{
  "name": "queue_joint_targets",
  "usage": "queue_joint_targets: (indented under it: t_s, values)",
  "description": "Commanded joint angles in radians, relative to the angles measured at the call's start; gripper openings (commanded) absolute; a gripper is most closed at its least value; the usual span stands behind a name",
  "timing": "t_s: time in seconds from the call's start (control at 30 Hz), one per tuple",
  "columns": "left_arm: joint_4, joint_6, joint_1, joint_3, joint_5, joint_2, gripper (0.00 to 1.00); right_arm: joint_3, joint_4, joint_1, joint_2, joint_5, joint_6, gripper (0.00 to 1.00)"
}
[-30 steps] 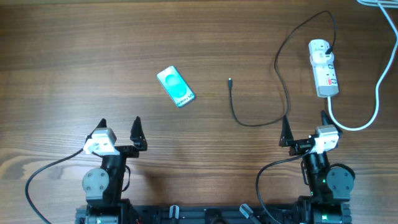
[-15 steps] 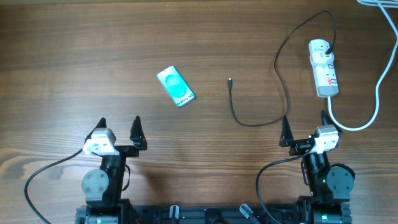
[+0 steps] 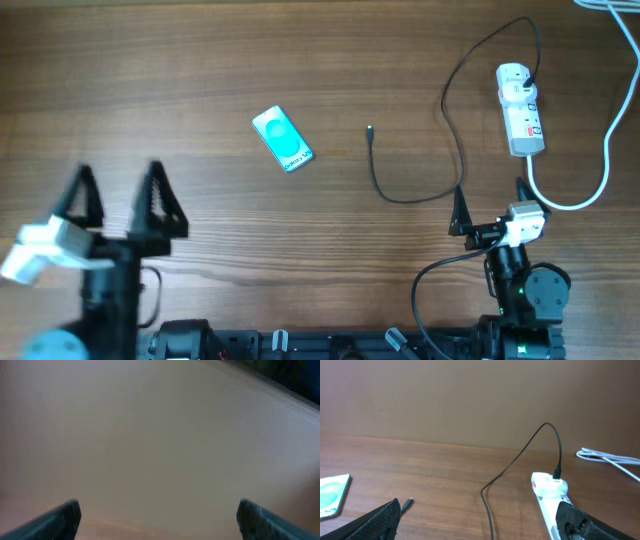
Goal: Plug charger to phone and switch on socket
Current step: 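Reach the left gripper to the blue phone and grasp it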
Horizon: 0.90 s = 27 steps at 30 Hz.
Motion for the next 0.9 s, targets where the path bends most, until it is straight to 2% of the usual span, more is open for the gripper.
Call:
queue_joint_targets:
  t_s: [0.0, 0.17, 0.2, 0.3, 0.43, 0.67, 0.73, 0.77, 0.87]
  values:
    - [-0.245, -0.028, -0.004, 0.444, 0.074, 0.339, 1.00, 0.000, 0.005, -0.002, -0.006, 0.000, 0.002, 1.00]
    - [-0.771, -0.021, -0.004, 1.155, 0.094, 0.868, 1.00, 0.000, 0.005, -0.002, -0.006, 0.000, 0.001, 1.00]
    - [-0.932, -0.021, -0.006, 1.345, 0.098, 1.031, 1.00, 0.000, 0.005, -0.002, -0.006, 0.000, 0.002, 1.00]
    - [-1.165, -0.021, -0.042, 1.572, 0.093, 1.269, 1.00, 0.000, 0.005, -0.002, -0.006, 0.000, 0.001, 1.00]
    - [-1.310, -0.021, -0.109, 1.595, 0.022, 1.495, 1.00, 0.000, 0.005, -0.002, -0.006, 0.000, 0.001, 1.00]
    - [-1.220, -0.026, -0.131, 1.595, 0.058, 1.781, 1.00, 0.000, 0.005, -0.002, -0.006, 0.000, 0.002, 1.00]
    - [-1.236, -0.120, -0.140, 1.593, 0.056, 1.844, 0.90, 0.000, 0.005, -0.002, -0.006, 0.000, 0.001, 1.00]
    - [-1.251, -0.175, -0.153, 1.584, 0.056, 1.883, 0.90, 0.000, 0.005, -0.002, -0.006, 0.000, 0.001, 1.00]
    - [-1.262, -0.200, -0.188, 1.556, 0.055, 1.954, 0.88, 0.000, 0.005, -0.002, -0.006, 0.000, 0.002, 1.00]
